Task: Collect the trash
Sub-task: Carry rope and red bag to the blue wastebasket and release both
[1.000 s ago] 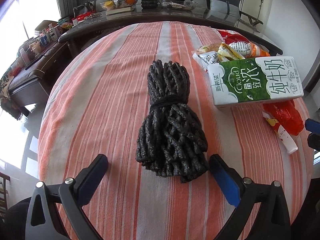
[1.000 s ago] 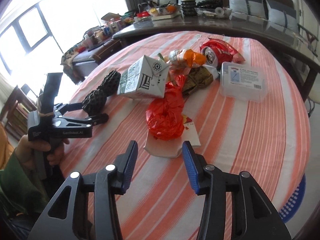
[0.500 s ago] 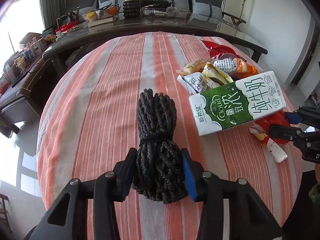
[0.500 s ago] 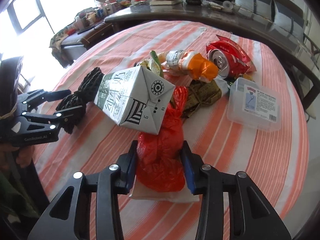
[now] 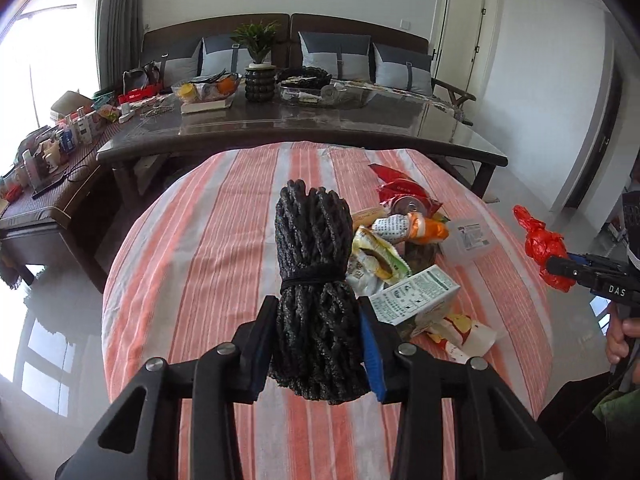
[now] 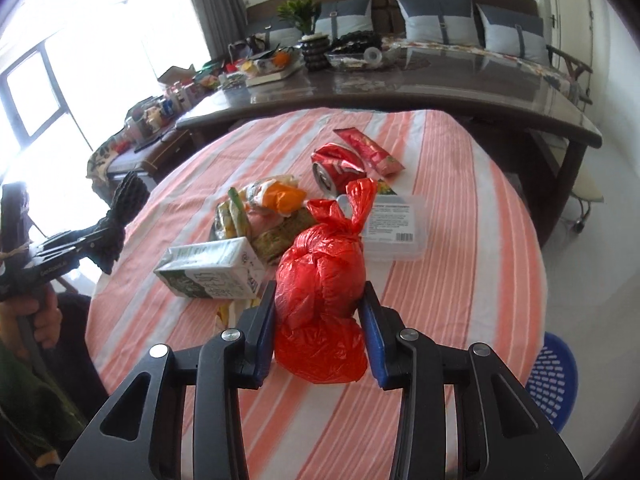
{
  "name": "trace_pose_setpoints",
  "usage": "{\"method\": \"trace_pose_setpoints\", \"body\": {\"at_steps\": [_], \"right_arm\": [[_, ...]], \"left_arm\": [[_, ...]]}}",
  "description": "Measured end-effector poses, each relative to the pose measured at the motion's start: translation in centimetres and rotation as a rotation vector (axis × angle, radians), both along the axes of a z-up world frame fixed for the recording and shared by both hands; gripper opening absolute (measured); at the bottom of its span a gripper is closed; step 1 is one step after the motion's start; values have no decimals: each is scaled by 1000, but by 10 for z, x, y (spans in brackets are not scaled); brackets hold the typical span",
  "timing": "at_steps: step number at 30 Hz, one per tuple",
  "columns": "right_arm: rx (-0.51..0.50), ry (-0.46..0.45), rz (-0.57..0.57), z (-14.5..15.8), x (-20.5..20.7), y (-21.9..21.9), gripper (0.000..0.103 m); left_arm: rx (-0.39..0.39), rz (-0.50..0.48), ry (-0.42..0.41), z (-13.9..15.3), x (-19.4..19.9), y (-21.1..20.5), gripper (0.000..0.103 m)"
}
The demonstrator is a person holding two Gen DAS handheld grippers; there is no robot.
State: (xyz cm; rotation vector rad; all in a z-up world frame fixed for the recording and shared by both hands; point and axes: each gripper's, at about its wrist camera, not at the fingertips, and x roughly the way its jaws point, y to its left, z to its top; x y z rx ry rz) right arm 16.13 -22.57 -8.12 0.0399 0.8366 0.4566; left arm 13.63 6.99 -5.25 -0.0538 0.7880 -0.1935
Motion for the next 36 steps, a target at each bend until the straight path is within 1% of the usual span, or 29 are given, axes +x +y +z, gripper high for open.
{"method": "trace_pose_setpoints", "body": {"at_steps": [4,7,10,12,15,20,24,31,34,36], "right_arm": [[0,-13,-97,7,-2,-55,39],[-31,11,-204,2,-2,-108,39],[-70,55,-310,-13,-2,-163,39],[-97,91,-361,-26,-4,-196,39],[-131,146,-416,-46,-6,-236,39],[-132,227,-454,-77,-7,-279,39],[-85,269,-496,-95,-4,-308,39],[14,310,-529,-121,4,-339,40],[39,318,-530,-125,6,-347,40],[55,328,-533,-128,7,-350,40]], "left_arm": [[-55,-169,-14,16,4,-71,39],[-91,-307,-2,18,10,-137,39],[-115,-419,33,10,17,-204,39],[-134,-484,67,1,20,-247,39],[-150,-550,130,-20,33,-306,39],[-128,-605,211,-55,45,-387,39],[-114,-618,269,-85,58,-430,39],[-78,-623,338,-124,73,-470,40],[-56,-621,351,-134,75,-485,40],[-47,-628,351,-140,76,-492,42]]}}
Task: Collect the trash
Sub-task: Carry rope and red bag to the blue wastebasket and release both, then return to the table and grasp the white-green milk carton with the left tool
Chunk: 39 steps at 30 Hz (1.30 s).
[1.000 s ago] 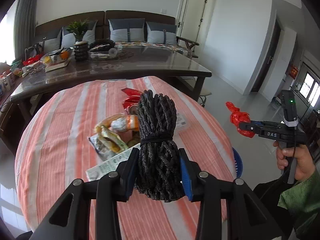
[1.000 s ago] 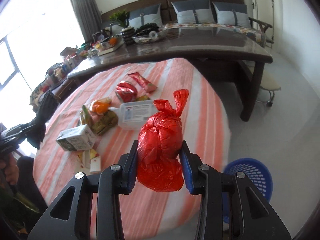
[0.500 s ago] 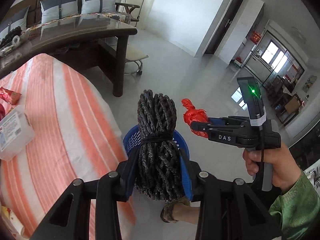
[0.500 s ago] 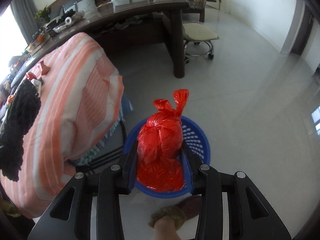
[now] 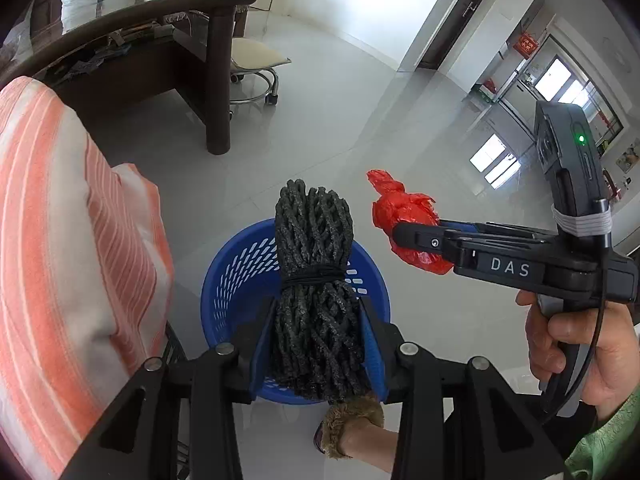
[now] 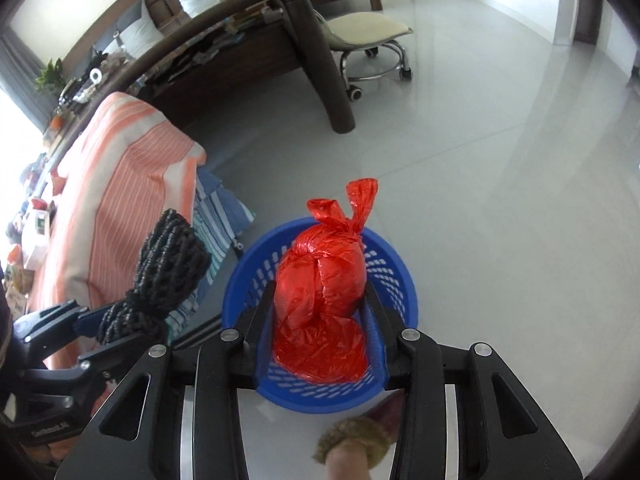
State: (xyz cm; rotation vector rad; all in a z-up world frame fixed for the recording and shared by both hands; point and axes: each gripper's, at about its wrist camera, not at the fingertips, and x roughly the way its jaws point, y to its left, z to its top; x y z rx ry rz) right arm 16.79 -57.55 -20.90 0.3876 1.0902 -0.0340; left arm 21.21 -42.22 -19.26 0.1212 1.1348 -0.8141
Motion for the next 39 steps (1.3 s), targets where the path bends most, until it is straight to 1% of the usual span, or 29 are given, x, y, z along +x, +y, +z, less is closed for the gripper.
{"method": "trace_pose_setpoints", "body": {"at_steps": [1,2,4,5,6,9,13,15,18,20,24,28,30,34,37,39], "right_arm": [[11,1,-2,-3,1,-3,41],[25,-1,-1,-5,1,-5,44],[42,-9,-8,-7,1,-8,49],[48,-14,-14,-7,0,-9,59],[53,-20,-21,-6,-1,-10,63],[58,-53,-38,2,-3,-15,66],[-7,-120,-74,21,-10,-16,70],[-47,-170,-83,36,-14,-13,76],[-118,-247,-88,58,-23,-1,86],[-174,-301,-75,74,-29,16,89],[-257,-406,-10,98,-37,63,91],[-303,-485,95,106,-37,123,91],[-283,-495,151,104,-35,153,91],[-207,-497,245,97,-40,209,91],[-184,-507,317,93,-50,251,91],[-174,-510,357,89,-58,277,91]], "left_arm": [[4,-8,-3,-2,0,-3,45],[16,-10,-6,-4,0,-6,50],[37,-11,-9,-7,2,-11,55],[39,-8,-9,-5,1,-9,55],[36,-1,-11,-3,1,-7,55],[13,28,-12,4,2,2,55],[-30,50,-46,28,-11,23,55],[-47,45,-77,40,-20,35,56],[-53,31,-132,57,-45,61,63],[-59,23,-149,63,-62,81,63],[-61,24,-151,69,-95,129,63],[-47,54,-176,76,-121,183,63],[-30,76,-205,80,-131,211,63],[-12,140,-255,89,-144,271,63],[16,199,-290,91,-150,317,63],[38,241,-302,89,-147,346,63]]}}
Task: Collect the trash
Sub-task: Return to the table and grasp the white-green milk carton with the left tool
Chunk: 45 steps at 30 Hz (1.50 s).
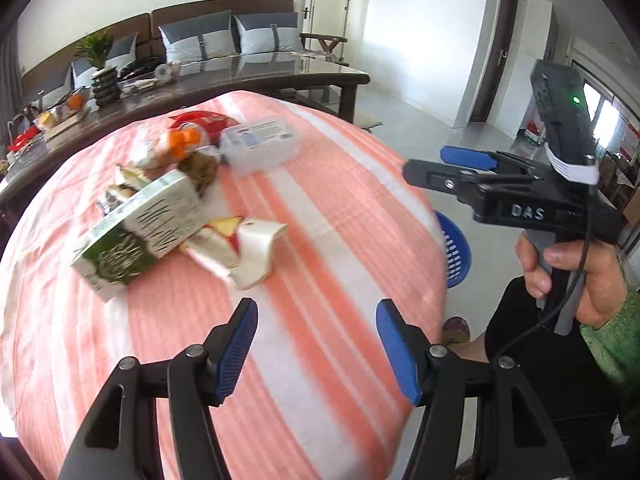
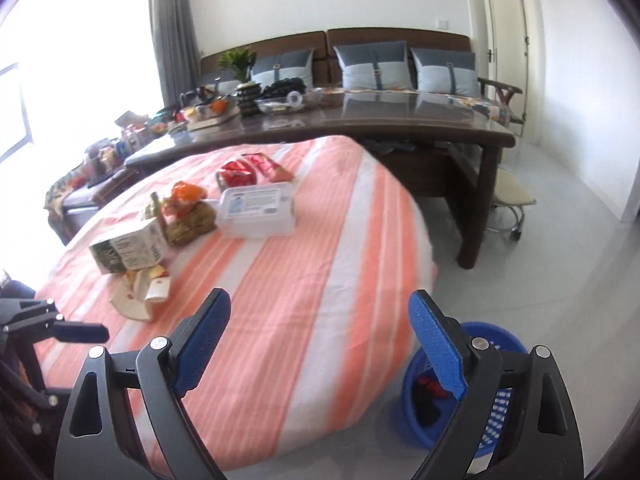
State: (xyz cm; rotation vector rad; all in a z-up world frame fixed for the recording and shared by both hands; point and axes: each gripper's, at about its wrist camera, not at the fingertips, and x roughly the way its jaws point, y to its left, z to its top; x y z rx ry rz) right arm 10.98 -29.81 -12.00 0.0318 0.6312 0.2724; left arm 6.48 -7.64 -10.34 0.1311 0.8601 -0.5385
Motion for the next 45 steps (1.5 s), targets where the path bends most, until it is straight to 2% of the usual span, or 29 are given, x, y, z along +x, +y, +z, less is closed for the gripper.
{"method": "trace_pose_setpoints", "body": {"at_steps": [6,11,12,14,16,21,30,34,36,38,40,45], "right_arm": [[-1,36,111,-18,-27,55,91],[-39,49,171,-28,-39,84,91],[-43,49,178,-29,-41,87,91],[-52,47,190,-31,-41,92,91],[-61,40,196,-31,-41,96,91],[-68,38,205,-34,-42,98,91],[-72,52,225,-38,-43,100,91],[-65,71,257,-42,-43,104,91],[-69,78,269,-45,-43,107,91],[-72,82,276,-45,-43,109,91],[-73,82,276,-45,-43,109,91],[-41,107,279,-44,-42,107,91]], "left_arm": [[26,115,28,-12,10,77,63],[3,124,36,-13,40,118,63],[1,114,39,-13,46,123,63],[4,64,39,-14,54,130,73],[26,20,14,-12,65,133,77],[140,-67,-54,-14,94,132,77],[126,-259,-55,-31,118,107,77],[102,-290,-53,-31,117,98,77],[76,-299,-38,-30,116,98,76],[40,-293,-16,-29,114,100,52],[3,-260,9,-27,112,104,48],[-20,-119,-10,-14,74,114,46]]}}
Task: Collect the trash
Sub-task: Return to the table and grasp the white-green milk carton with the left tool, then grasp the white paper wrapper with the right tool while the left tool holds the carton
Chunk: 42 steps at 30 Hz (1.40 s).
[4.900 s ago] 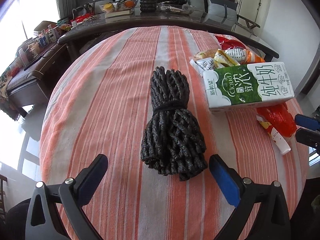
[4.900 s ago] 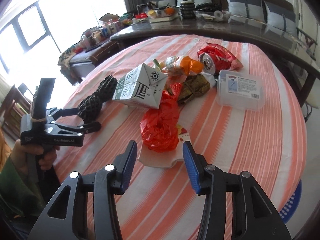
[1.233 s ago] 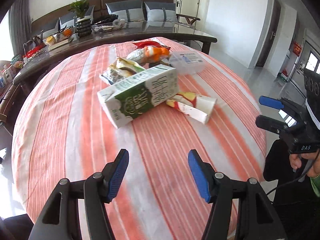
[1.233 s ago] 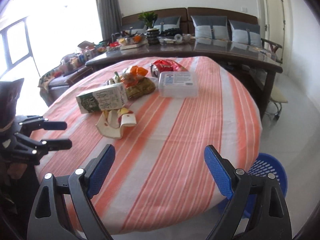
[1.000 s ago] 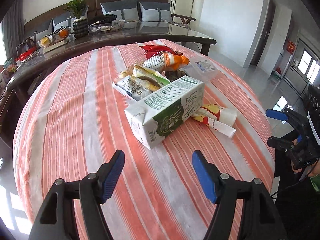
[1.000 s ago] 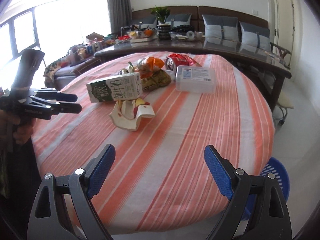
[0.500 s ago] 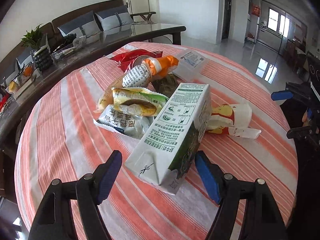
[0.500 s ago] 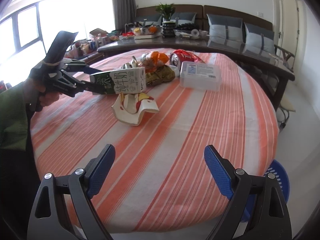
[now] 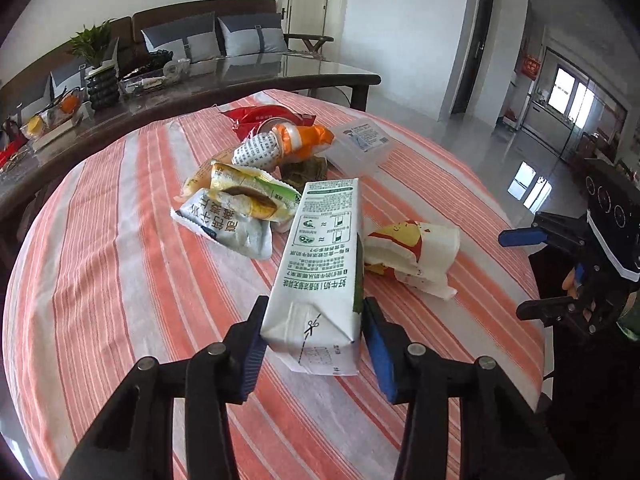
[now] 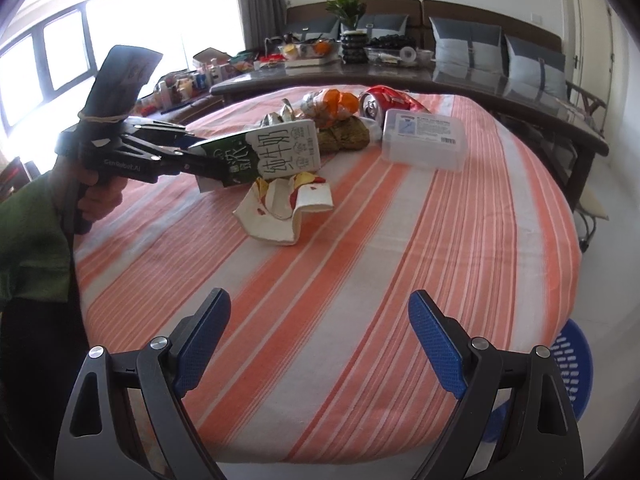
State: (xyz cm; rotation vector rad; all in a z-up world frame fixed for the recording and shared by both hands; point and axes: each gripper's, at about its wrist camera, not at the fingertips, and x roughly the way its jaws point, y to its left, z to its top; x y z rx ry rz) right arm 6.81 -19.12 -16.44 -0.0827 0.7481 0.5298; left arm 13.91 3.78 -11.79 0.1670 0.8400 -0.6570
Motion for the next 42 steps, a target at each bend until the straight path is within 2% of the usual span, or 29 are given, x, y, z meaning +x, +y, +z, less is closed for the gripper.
{"method": "trace_pose_setpoints", "body": {"at_steps": [4,8,10,13,17,19,22,24,28,31,34,35,37,40,42], "right_arm": [[33,47,22,-3,5,3,91],[98,116,30,-2,24,6,91],[136,170,8,-5,39,4,91],[175,205,-3,-4,57,5,91],[206,242,3,-1,75,10,84],[218,262,3,-2,83,12,81],[208,280,10,-1,94,19,73],[206,295,24,0,100,23,62],[188,322,64,3,105,34,55],[185,340,74,4,103,36,45],[180,340,84,7,99,36,25],[169,335,84,9,97,36,15],[153,317,74,14,94,35,12],[126,285,61,21,88,31,12],[114,261,45,26,84,27,12]], "left_arm": [[-8,150,-23,10,-35,9,46],[-41,276,5,8,-49,13,46],[-24,286,1,6,-53,5,46],[-24,246,33,-1,-55,-7,47],[3,234,29,-5,-55,-12,62],[0,236,24,-2,-53,-11,63],[20,234,15,3,-47,-12,63],[51,232,0,4,-43,-15,63],[85,215,0,6,-32,-19,63],[108,199,12,4,-25,-23,63],[138,183,24,0,-21,-28,63],[148,179,24,-1,-20,-30,60],[162,168,34,-4,-20,-33,41],[148,182,28,-4,-22,-33,41],[111,208,39,-3,-22,-29,40]]}}
